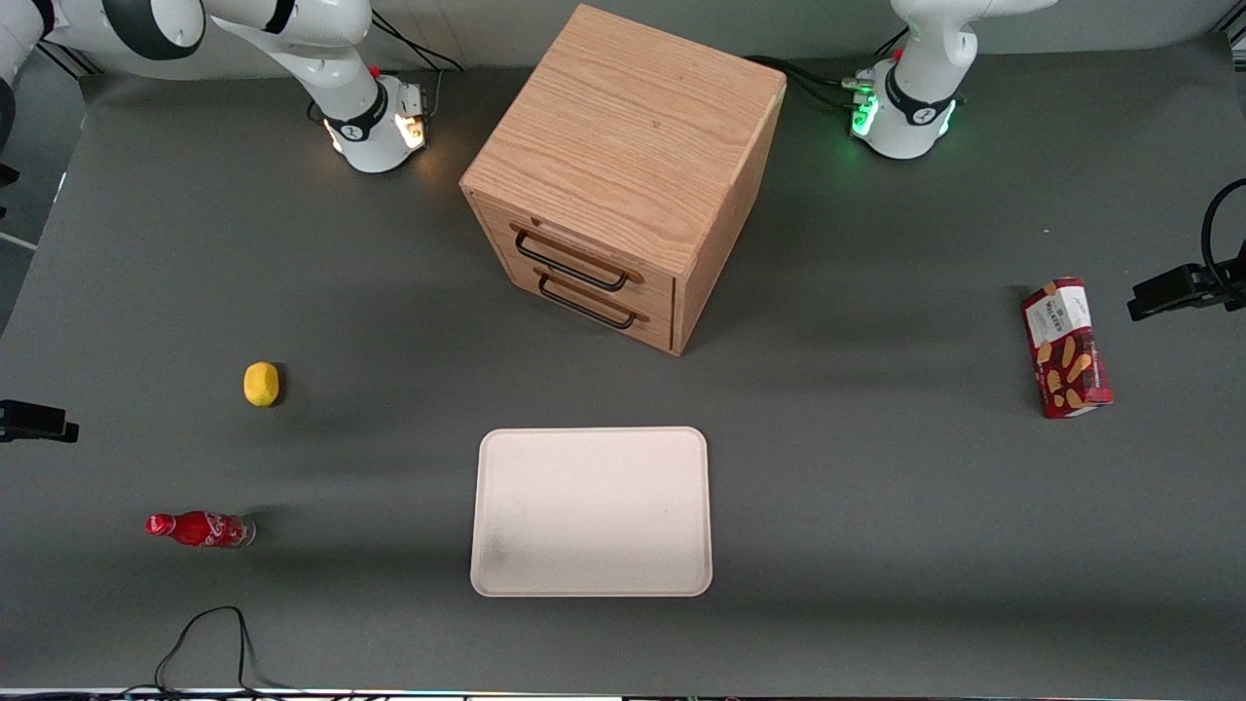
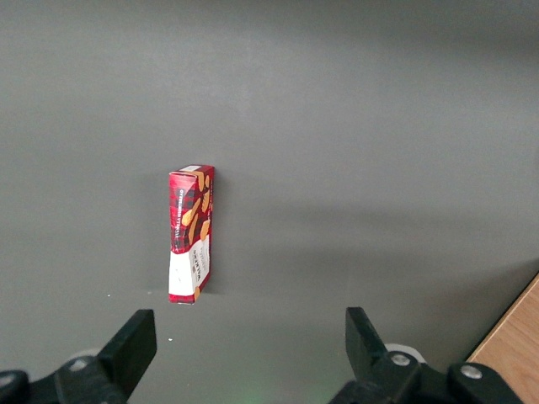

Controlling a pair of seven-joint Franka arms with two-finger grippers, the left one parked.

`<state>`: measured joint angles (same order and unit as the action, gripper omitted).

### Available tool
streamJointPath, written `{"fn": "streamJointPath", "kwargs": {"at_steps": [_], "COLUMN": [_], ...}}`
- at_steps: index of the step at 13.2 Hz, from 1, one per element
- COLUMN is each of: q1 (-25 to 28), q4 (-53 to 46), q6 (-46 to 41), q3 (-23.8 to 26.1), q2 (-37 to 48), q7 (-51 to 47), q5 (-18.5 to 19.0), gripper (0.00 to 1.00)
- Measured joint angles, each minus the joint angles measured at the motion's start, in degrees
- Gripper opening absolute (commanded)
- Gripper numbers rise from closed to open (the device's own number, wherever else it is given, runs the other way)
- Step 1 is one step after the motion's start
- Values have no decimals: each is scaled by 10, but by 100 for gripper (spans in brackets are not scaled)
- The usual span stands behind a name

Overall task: Place coke bottle on tray
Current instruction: 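Move the open right gripper down over the red Coca-Cola bottle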

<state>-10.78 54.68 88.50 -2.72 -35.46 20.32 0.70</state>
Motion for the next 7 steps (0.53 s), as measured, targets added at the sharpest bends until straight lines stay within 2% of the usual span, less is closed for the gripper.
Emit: {"fn": "streamJointPath", "kwargs": {"at_steps": [7], "q1": [0], "q4": [-22], "q6": [71], "q3": [5], "q2": [-108], "q7": [42], "q5": [0], "gripper": [100]}}
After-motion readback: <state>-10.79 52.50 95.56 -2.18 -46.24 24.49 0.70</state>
